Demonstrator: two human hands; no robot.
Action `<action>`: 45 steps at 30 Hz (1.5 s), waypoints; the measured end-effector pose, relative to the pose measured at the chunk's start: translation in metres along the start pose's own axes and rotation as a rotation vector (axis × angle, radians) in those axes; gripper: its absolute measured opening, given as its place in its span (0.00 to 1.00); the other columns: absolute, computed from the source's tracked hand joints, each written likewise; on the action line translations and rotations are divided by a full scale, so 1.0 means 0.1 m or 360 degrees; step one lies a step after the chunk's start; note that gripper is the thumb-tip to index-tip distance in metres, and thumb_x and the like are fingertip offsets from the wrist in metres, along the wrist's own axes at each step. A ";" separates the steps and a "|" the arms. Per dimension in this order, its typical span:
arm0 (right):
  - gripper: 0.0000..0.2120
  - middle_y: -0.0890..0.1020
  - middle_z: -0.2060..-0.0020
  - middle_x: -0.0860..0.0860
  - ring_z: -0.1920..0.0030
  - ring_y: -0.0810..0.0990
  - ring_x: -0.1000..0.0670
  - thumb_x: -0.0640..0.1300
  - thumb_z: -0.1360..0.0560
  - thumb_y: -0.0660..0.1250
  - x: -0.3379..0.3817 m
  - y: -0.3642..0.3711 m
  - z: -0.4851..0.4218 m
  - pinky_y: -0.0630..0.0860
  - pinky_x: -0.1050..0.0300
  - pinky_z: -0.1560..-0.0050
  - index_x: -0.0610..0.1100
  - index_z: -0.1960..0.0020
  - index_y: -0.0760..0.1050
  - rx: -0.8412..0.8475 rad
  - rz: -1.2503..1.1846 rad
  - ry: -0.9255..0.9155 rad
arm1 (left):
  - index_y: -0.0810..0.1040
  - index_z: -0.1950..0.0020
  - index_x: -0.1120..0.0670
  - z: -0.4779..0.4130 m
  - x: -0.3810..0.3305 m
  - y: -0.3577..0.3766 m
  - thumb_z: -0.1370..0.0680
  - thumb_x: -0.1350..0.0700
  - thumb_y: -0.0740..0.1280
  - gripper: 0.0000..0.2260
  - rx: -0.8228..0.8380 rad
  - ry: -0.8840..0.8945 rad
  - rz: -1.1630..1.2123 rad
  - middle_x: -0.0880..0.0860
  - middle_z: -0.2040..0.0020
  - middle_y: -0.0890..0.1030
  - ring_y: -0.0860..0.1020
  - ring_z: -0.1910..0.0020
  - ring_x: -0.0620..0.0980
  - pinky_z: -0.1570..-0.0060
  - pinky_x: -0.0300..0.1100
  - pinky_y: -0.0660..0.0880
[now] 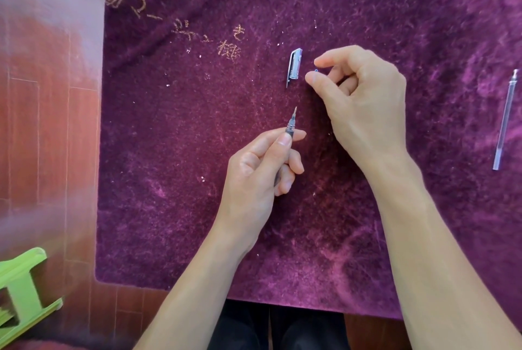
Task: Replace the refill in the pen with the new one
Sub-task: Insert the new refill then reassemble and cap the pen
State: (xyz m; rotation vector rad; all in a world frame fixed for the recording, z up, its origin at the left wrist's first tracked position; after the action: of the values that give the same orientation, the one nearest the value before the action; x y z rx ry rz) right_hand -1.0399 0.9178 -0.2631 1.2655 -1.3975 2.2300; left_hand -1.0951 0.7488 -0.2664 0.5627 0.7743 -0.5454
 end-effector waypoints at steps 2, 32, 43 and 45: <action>0.05 0.82 0.60 0.53 0.69 0.74 0.60 0.47 0.22 0.76 0.00 0.00 -0.02 0.71 0.73 0.58 0.49 0.46 0.86 0.0007 0.0036 -0.0005 | 0.84 0.42 0.55 0.00 0.00 0.00 0.17 0.53 0.62 0.12 -0.0007 -0.0003 0.0000 0.53 0.63 0.79 0.69 0.72 0.44 0.68 0.37 0.69; 0.09 0.89 0.58 0.57 0.67 0.77 0.62 0.41 0.19 0.74 -0.23 -0.24 0.85 0.75 0.71 0.62 0.48 0.39 0.86 0.0494 -0.1027 0.0273 | 0.83 0.41 0.56 0.46 0.23 0.10 0.16 0.53 0.61 0.13 0.0090 0.0038 -0.0107 0.53 0.62 0.80 0.71 0.72 0.44 0.67 0.37 0.70; 0.14 0.90 0.53 0.52 0.57 0.87 0.58 0.37 0.18 0.72 -0.28 -0.24 1.09 0.79 0.66 0.60 0.46 0.34 0.81 0.0610 -0.1012 0.0217 | 0.84 0.43 0.54 0.62 0.35 0.09 0.17 0.52 0.62 0.12 0.0097 -0.0025 -0.0050 0.54 0.63 0.80 0.71 0.72 0.44 0.69 0.37 0.68; 0.14 0.90 0.53 0.51 0.57 0.88 0.57 0.36 0.18 0.72 -0.29 -0.23 1.12 0.79 0.65 0.60 0.45 0.33 0.81 0.0637 -0.1004 0.0205 | 0.84 0.42 0.55 0.63 0.36 0.08 0.16 0.52 0.61 0.13 0.0096 -0.0029 -0.0062 0.53 0.63 0.80 0.71 0.73 0.43 0.70 0.35 0.68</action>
State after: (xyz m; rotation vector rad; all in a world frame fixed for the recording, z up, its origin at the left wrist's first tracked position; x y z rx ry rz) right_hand -0.9478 0.8458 -0.2506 1.3940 -0.4124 2.1191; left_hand -1.0377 0.7052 -0.2543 0.5985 0.7544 -0.6105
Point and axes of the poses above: each hand's wrist, its own z-axis away from the middle knuckle, its own y-axis out of the palm, x = y × z, the point moved 3 cm from there along -z, towards the middle knuckle
